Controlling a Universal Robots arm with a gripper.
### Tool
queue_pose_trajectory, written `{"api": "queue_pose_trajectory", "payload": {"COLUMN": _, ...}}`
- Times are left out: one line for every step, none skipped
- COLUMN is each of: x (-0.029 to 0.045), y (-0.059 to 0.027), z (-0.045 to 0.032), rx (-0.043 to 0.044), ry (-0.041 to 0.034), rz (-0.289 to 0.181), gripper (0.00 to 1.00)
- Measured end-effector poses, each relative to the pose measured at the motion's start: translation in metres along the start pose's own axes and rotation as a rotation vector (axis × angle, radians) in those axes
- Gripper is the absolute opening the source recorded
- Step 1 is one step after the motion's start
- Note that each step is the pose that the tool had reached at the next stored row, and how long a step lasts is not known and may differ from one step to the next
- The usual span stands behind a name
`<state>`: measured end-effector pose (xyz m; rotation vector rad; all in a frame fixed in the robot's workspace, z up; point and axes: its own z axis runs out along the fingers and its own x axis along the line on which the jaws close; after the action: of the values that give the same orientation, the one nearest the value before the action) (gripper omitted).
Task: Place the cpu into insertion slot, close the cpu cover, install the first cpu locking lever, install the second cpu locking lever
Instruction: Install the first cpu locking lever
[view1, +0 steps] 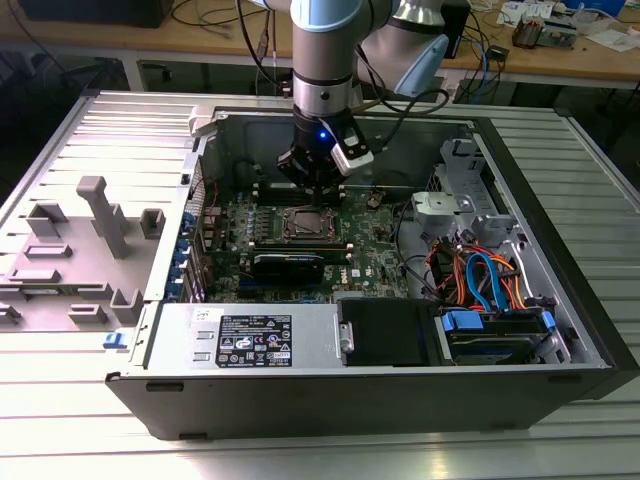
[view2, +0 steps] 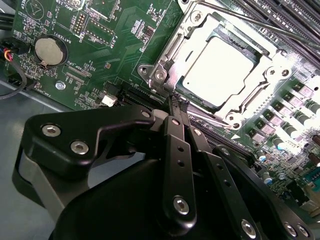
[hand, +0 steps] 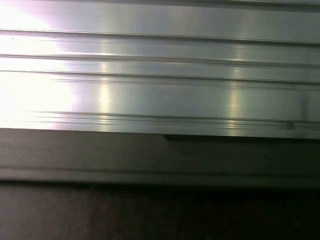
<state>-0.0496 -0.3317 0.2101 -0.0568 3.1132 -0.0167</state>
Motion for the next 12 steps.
{"api": "queue_pose_trajectory", "payload": {"x": 0.0, "y": 0.0, "z": 0.0, "rx": 0.0, "ry": 0.0, "rz": 0.0, "gripper": 0.11}}
{"api": "queue_pose_trajectory", "payload": {"x": -0.0001, "y": 0.0, "z": 0.0, "rx": 0.0001, "ry": 0.0001, "rz": 0.0, "gripper": 0.11}}
{"api": "queue_pose_trajectory", "payload": {"x": -0.0002, "y": 0.0, "z": 0.0001, "rx": 0.0001, "ry": 0.0, "rz": 0.0, "gripper": 0.11}}
{"api": "queue_pose_trajectory", "payload": {"x": -0.0003, "y": 0.0, "z": 0.0001, "rx": 0.0, "ry": 0.0001, "rz": 0.0, "gripper": 0.11}}
{"api": "queue_pose_trajectory", "payload": {"x": -0.0005, "y": 0.0, "z": 0.0002, "rx": 0.0, "ry": 0.0, "rz": 0.0, "gripper": 0.11}}
{"api": "queue_pose_trajectory", "payload": {"x": -0.0007, "y": 0.0, "z": 0.0004, "rx": 0.0, "ry": 0.0, "rz": 0.0, "gripper": 0.11}}
{"api": "queue_pose_trajectory", "payload": {"x": -0.0008, "y": 0.0001, "z": 0.0005, "rx": 0.0, "ry": 0.0, "rz": 0.0, "gripper": 0.11}}
{"api": "queue_pose_trajectory", "payload": {"x": -0.001, "y": 0.0001, "z": 0.0008, "rx": -0.0001, "ry": -0.0001, "rz": 0.0, "gripper": 0.11}}
{"api": "queue_pose_trajectory", "payload": {"x": -0.0012, "y": 0.0001, "z": 0.001, "rx": -0.0001, "ry": -0.0001, "rz": 0.0, "gripper": 0.11}}
{"api": "queue_pose_trajectory", "payload": {"x": -0.0015, "y": 0.0, "z": 0.0013, "rx": 0.0, "ry": 0.0, "rz": 0.0, "gripper": 0.11}}
{"api": "queue_pose_trajectory", "payload": {"x": -0.0018, "y": 0.0, "z": 0.0015, "rx": 0.0001, "ry": 0.0, "rz": 0.0, "gripper": 0.11}}
{"api": "queue_pose_trajectory", "payload": {"x": -0.002, "y": 0.0, "z": 0.0017, "rx": 0.0001, "ry": 0.0, "rz": 0.0, "gripper": 0.11}}
